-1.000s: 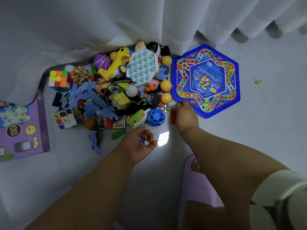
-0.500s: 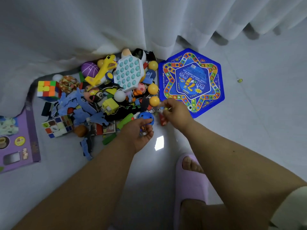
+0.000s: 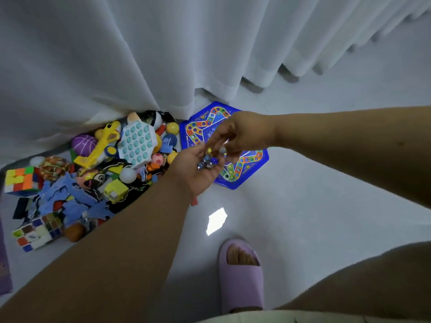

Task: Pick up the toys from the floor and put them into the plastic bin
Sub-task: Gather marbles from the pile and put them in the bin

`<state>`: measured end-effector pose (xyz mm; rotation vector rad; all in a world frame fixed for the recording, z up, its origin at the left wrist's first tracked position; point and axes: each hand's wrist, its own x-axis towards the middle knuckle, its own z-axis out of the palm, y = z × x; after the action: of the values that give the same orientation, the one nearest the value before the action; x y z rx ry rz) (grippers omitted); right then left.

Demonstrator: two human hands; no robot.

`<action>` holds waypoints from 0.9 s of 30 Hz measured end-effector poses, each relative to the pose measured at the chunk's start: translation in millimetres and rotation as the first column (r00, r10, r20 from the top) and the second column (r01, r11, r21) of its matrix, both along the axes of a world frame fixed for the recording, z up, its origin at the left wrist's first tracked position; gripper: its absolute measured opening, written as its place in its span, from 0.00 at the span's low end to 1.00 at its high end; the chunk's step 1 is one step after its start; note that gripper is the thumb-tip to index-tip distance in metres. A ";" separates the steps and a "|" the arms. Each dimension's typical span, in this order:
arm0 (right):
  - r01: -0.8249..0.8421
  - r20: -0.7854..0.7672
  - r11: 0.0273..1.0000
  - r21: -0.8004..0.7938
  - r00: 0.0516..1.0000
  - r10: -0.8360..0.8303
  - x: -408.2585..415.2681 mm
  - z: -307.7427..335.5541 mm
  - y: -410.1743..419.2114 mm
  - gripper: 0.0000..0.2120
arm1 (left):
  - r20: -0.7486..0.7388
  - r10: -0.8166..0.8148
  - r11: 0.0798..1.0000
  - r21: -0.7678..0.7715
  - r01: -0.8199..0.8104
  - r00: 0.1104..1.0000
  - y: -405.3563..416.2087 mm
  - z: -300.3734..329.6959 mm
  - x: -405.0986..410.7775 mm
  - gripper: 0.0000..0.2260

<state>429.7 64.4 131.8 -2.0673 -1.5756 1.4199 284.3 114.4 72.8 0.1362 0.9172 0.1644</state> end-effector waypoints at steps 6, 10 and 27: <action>0.597 -0.081 0.787 0.158 0.802 -0.592 69.4 -35.9 -72.0 0.08 | 0.014 -0.103 0.994 0.036 0.103 0.995 -11.0 12.4 49.0 0.12; 0.739 0.138 0.653 0.165 0.638 -0.757 110.5 -115.4 -109.5 0.12 | 0.022 -0.142 0.990 0.013 0.142 0.990 -11.8 7.0 67.2 0.13; 0.644 0.613 0.765 -0.023 0.613 -0.498 153.0 -207.1 -83.4 0.21 | -0.122 -0.132 0.988 -0.093 0.121 0.984 -1.1 -39.6 72.9 0.18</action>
<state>582.7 -18.9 -75.3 -2.9827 -0.6886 0.7944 357.3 113.3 33.3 0.1268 1.0389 -0.0021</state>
